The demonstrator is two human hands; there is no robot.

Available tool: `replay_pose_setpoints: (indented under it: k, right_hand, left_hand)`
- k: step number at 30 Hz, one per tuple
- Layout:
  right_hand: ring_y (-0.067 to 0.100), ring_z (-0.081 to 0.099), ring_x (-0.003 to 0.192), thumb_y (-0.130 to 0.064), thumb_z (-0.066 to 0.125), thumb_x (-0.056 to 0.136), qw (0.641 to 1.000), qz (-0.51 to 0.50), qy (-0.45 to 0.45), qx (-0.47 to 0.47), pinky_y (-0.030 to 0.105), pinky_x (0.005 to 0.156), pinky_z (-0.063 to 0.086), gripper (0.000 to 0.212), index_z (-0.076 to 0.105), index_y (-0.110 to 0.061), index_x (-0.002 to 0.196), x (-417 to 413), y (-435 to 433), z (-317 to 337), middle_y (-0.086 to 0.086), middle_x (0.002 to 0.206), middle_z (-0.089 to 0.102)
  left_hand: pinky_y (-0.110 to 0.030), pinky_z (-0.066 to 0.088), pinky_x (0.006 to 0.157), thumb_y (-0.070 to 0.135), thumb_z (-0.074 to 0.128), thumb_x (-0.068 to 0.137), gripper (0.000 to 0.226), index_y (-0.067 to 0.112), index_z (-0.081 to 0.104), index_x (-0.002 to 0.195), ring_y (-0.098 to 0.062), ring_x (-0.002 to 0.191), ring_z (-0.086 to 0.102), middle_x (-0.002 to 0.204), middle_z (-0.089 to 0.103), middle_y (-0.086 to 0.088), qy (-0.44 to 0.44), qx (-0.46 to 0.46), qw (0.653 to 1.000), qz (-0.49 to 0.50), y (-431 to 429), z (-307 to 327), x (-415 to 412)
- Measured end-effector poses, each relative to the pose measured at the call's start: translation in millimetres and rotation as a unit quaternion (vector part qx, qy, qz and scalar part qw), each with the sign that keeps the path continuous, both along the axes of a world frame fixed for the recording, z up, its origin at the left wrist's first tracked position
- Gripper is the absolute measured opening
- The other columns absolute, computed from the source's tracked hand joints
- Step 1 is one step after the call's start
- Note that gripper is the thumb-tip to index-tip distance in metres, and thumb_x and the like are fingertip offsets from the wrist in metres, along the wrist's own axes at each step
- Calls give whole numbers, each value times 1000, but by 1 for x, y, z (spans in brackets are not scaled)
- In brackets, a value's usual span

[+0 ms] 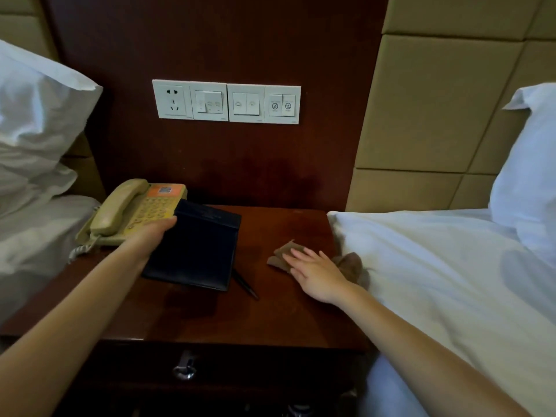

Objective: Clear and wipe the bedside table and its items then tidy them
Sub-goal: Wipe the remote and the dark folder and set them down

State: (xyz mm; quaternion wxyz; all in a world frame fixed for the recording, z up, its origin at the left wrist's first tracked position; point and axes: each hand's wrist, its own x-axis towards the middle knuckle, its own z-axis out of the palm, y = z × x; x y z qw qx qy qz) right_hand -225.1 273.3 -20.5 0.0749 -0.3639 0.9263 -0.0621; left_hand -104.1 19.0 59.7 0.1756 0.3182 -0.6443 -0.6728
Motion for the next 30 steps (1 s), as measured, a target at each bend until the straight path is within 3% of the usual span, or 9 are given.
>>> replay_pose_setpoints:
  k: [5, 8, 11, 14, 18, 21, 23, 27, 30]
  right_hand:
    - [16, 2, 147, -33, 20, 105, 999, 37, 4, -3, 37, 117, 0, 47, 16, -29, 152, 46, 19, 0, -6, 160, 8]
    - [16, 4, 147, -31, 22, 105, 998, 57, 19, -16, 36, 117, 0, 47, 17, -28, 152, 77, 27, -2, -6, 160, 10]
    - [16, 4, 147, -29, 24, 105, 995, 89, 29, -28, 34, 117, -1, 47, 20, -27, 152, 105, 28, -5, -5, 160, 12]
    - [14, 7, 147, -27, 26, 105, 993, 110, 25, -39, 31, 117, 0, 47, 22, -27, 151, 100, 31, -6, -6, 159, 14]
    - [15, 11, 147, -27, 25, 105, 999, 8, 43, -30, 37, 117, 5, 47, 21, -24, 152, 44, 45, -2, -3, 159, 17]
    - [18, 9, 147, -26, 22, 104, 998, -35, 53, -16, 41, 117, 3, 48, 20, -23, 152, 27, 40, -3, -2, 159, 16]
    - [19, 9, 147, -26, 22, 104, 999, -15, 48, -18, 42, 117, 1, 48, 21, -23, 152, 34, 33, -5, -2, 159, 17]
    - [17, 10, 146, -26, 27, 103, 997, 23, 63, -42, 37, 117, 0, 48, 23, -26, 151, 58, 34, -11, -3, 159, 19]
    - [17, 10, 147, -25, 26, 103, 996, 20, 68, -50, 35, 117, -2, 49, 22, -27, 151, 78, 32, -14, -4, 159, 17]
  left_hand:
    - [-32, 45, 77, 29, 51, 96, 42, 10, 40, 132, -29, 95, 56, 106, 57, -7, 1, -1, 1000, -13, 14, 3, 14]
    - [-32, 42, 62, 30, 51, 95, 36, 12, 43, 125, -21, 73, 53, 86, 54, -5, 5, 34, 999, -10, 17, 5, 25]
    - [-32, 41, 62, 31, 49, 96, 41, 9, 43, 130, -19, 70, 51, 88, 55, -6, 6, 59, 998, 21, 18, 7, 30]
    - [-31, 38, 50, 27, 44, 99, 23, 11, 41, 116, -18, 64, 47, 79, 48, -4, 11, 83, 996, 31, 30, 8, 28]
    - [-22, 43, 38, 19, 39, 101, 36, 3, 39, 133, -17, 48, 59, 76, 46, -7, 17, 109, 993, 29, 52, 8, 28]
    - [-36, 50, 49, 21, 36, 101, 25, 4, 47, 114, -27, 66, 57, 84, 53, -13, 12, 205, 979, -1, 57, 2, 24]
    - [-45, 47, 63, 23, 33, 101, 21, 8, 46, 110, -28, 72, 53, 86, 53, -13, -17, 212, 977, -8, 59, -5, 14]
    - [-37, 51, 65, 20, 32, 102, 19, 13, 43, 116, -30, 61, 59, 81, 51, -10, -32, 186, 982, -27, 77, -12, -4]
    - [-50, 47, 81, 22, 37, 100, 21, 9, 44, 116, -34, 91, 60, 93, 55, -15, -58, 204, 977, -25, 89, -18, -12]
